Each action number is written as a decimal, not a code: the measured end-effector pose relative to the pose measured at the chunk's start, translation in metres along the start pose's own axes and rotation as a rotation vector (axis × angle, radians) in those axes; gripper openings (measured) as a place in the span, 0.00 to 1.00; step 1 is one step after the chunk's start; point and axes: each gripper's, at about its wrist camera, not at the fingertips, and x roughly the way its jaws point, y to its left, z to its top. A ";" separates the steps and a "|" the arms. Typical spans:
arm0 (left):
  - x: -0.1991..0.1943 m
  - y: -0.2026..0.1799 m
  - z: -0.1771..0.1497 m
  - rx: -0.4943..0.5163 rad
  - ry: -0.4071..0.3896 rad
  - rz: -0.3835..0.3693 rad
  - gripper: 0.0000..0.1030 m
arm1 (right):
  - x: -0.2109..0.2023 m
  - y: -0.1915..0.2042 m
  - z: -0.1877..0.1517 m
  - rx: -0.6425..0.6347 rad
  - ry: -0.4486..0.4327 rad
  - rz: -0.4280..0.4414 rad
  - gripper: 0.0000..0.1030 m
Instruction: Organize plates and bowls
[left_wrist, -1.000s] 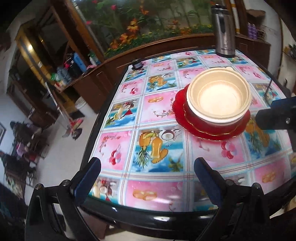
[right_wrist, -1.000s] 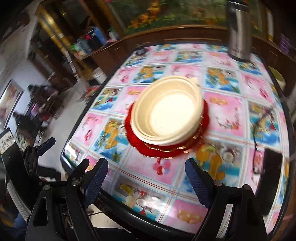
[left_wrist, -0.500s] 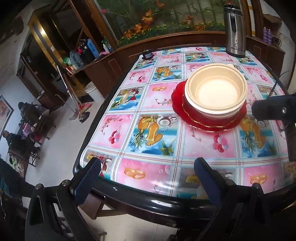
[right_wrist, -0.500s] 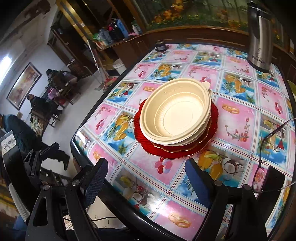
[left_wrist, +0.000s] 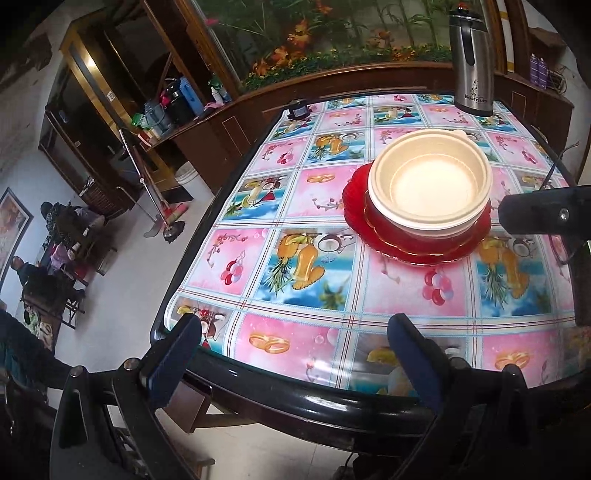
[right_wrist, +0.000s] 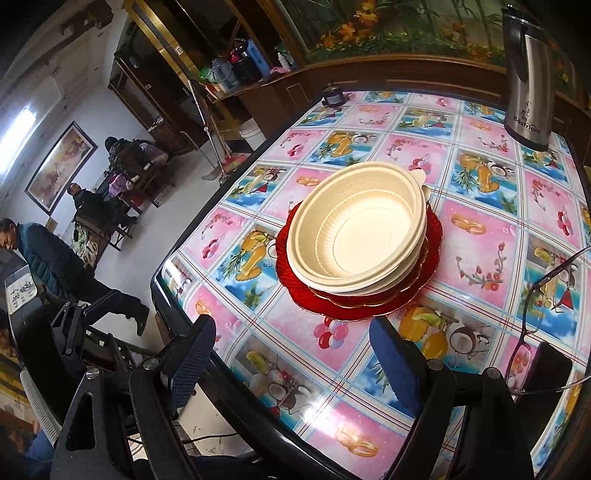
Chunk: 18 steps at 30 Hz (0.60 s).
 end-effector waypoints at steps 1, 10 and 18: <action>0.000 -0.001 0.001 0.001 0.000 -0.001 0.98 | 0.000 -0.001 0.000 0.001 0.000 0.000 0.86; 0.008 -0.005 0.012 0.012 -0.009 -0.029 0.98 | -0.002 -0.005 0.004 0.011 -0.009 -0.019 0.86; 0.014 -0.010 0.019 0.023 -0.016 -0.050 0.98 | -0.004 -0.009 0.006 0.024 -0.013 -0.039 0.86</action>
